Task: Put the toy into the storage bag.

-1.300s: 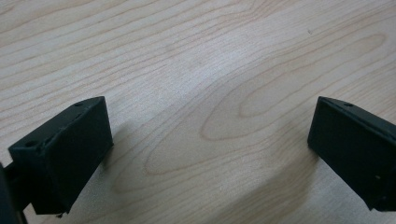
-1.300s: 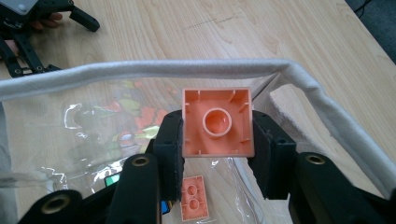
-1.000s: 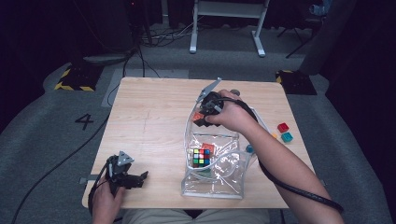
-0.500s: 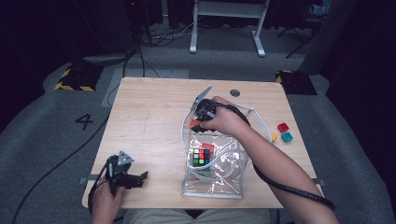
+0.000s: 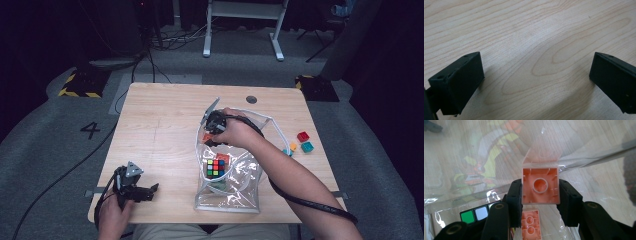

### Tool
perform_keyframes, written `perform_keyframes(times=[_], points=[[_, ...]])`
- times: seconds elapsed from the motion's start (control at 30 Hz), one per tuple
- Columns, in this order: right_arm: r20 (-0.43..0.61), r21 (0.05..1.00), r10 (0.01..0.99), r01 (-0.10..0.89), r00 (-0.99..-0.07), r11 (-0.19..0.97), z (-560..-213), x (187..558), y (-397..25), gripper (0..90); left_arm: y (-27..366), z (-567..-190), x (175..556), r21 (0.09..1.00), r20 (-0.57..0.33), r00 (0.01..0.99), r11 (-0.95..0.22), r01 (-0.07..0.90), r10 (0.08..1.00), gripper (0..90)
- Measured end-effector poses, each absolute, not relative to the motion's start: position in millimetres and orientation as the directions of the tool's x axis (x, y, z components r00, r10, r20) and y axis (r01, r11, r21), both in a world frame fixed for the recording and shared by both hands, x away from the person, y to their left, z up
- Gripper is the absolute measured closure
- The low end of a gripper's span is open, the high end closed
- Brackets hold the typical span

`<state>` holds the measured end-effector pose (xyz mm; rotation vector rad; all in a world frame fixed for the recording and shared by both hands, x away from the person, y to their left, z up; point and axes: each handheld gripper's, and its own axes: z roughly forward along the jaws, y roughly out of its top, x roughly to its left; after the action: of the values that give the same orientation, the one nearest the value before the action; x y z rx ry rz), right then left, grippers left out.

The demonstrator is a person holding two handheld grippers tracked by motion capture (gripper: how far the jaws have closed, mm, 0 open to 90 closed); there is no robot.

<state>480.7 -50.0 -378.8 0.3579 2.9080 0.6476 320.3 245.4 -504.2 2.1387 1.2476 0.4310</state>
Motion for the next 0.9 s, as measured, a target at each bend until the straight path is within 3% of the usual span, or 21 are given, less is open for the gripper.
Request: perform_keyframes(times=[0.27,0.6,0.9], points=[[-0.072,0.449,0.274,0.213,-0.959,0.867,-380.5,480.7,-51.2,58.0,245.4,-504.2,320.3,0.654,-0.028,0.501,-0.363,0.663,0.865,0.0],[-0.050,0.456,0.285,0.232,-0.957,0.859,-383.5,479.7,-50.2,46.5,245.4,-504.3,320.3,0.654,-0.030,0.502,-0.363,0.664,0.865,0.0],[-0.030,0.497,0.320,0.264,-0.947,0.827,-375.3,479.0,-58.1,43.5,245.3,-504.3,320.3,0.654,-0.030,0.502,-0.362,0.664,0.865,0.0]])
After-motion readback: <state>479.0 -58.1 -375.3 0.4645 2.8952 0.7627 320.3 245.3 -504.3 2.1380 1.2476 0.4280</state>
